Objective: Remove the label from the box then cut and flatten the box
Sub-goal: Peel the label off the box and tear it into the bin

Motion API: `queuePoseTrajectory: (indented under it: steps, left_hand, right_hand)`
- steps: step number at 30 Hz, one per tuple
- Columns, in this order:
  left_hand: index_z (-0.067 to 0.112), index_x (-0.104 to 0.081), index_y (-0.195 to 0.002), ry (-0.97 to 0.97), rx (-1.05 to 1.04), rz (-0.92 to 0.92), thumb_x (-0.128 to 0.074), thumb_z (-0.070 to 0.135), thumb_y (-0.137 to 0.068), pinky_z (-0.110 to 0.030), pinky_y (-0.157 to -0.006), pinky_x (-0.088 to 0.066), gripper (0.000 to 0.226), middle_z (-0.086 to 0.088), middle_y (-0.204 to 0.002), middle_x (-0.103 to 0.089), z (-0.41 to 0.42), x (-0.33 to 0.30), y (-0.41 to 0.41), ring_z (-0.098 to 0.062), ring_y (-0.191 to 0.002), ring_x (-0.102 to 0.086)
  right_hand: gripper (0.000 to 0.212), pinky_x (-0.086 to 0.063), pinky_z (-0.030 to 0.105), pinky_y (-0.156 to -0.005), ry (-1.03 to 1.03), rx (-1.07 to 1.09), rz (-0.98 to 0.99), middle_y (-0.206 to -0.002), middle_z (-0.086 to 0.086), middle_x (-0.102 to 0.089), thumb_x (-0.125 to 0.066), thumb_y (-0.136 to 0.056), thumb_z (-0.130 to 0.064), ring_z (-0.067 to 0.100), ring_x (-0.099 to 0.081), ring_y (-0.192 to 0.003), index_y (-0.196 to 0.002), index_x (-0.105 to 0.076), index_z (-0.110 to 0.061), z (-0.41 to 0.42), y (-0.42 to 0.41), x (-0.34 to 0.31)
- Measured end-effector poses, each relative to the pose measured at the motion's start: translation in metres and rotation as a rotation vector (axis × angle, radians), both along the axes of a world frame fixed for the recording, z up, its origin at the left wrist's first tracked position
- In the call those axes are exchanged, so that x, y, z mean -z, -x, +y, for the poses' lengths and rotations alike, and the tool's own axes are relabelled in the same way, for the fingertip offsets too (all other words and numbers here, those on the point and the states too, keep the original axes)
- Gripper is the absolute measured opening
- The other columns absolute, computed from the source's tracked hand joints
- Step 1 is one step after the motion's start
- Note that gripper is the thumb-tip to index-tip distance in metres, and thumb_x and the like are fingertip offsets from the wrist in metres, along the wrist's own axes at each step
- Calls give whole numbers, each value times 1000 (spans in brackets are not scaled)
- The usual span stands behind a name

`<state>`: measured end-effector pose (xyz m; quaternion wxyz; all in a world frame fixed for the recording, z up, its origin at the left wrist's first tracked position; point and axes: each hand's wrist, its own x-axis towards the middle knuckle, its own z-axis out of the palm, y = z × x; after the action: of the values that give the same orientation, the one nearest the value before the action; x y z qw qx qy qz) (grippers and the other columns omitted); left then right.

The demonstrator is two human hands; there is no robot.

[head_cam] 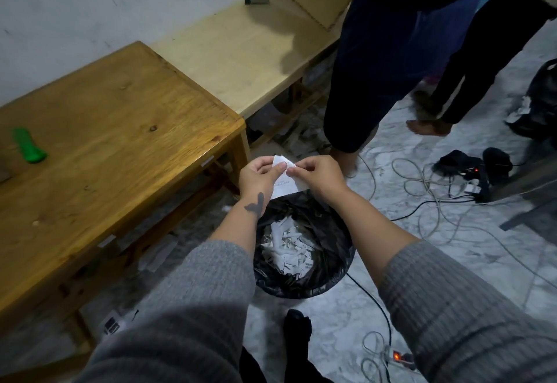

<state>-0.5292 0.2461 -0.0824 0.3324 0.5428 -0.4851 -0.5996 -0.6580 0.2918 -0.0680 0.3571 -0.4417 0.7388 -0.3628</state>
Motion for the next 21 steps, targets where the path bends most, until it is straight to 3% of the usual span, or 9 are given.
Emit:
queuePoseTrajectory:
  steps: [5, 8, 11, 18, 21]
  left_hand:
    - [29, -63, -107, 266, 178, -159, -74, 19, -81, -27, -74, -50, 29, 14, -96, -62, -3, -2, -9, -4, -87, -57]
    - [24, -73, -85, 345, 264, -241, -71, 23, -84, -22, -64, -42, 3, 17, -72, -64, -5, -10, -12, 2, -66, -55]
    - [24, -72, -78, 403, 258, -352, -70, 26, -84, -23, -66, -43, 7, 13, -79, -66, -8, -14, -13, -2, -74, -59]
    - [23, -71, -84, 377, 315, -373, -69, 31, -85, -21, -66, -43, 8, 8, -86, -67, -6, -19, -16, -7, -81, -58]
    - [21, -70, -79, 376, 304, -373, -69, 32, -85, -30, -70, -48, 12, 4, -82, -68, -7, -20, -15, -16, -79, -61]
  right_hand:
    - [18, -45, 29, -67, -56, -82, 24, -71, 1, -70, -76, -76, -28, 11, -60, -69, -77, -75, -10, -3, 6, -5]
    - [16, -52, 34, -78, -49, -116, 51, -79, 4, -74, -77, -74, -30, 17, -68, -82, -76, -76, -14, -5, 8, -8]
    - [14, -51, 33, -81, -42, -135, 50, -82, 5, -75, -77, -74, -28, 16, -68, -85, -78, -76, -14, -7, 8, -14]
    - [15, -40, 18, -61, -33, -189, 145, -75, 3, -71, -75, -77, -27, 5, -56, -67, -75, -74, -12, -8, 7, -24]
    - [17, -36, 16, -53, -13, -227, 216, -66, -4, -61, -70, -82, -26, 5, -50, -60, -69, -66, -15, -7, 3, -26]
